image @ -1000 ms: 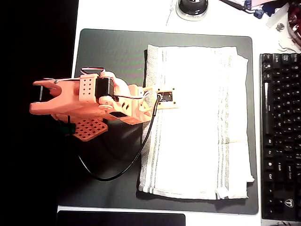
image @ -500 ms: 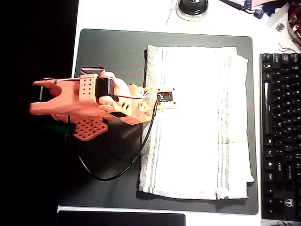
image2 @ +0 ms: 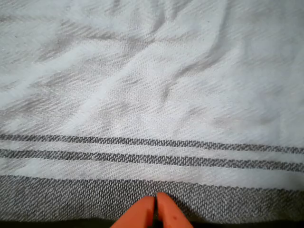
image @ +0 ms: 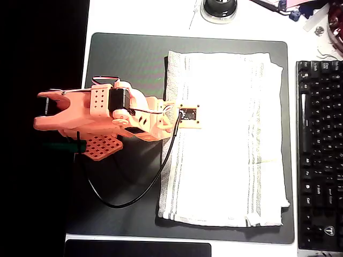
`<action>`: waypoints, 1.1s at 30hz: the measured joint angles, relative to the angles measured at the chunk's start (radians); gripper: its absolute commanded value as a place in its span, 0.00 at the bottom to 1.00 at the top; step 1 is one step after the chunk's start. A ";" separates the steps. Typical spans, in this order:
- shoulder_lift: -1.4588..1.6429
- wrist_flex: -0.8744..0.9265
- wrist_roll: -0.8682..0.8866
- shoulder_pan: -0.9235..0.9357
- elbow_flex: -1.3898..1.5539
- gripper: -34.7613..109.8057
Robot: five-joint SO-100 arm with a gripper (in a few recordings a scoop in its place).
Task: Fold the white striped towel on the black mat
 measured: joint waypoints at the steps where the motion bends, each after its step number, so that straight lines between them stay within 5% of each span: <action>1: 0.000 0.000 0.000 0.000 0.000 0.24; 21: -0.137 -0.072 -0.120 -0.086 -0.230 0.24; 33: -0.795 -0.149 0.160 -0.469 -0.825 0.24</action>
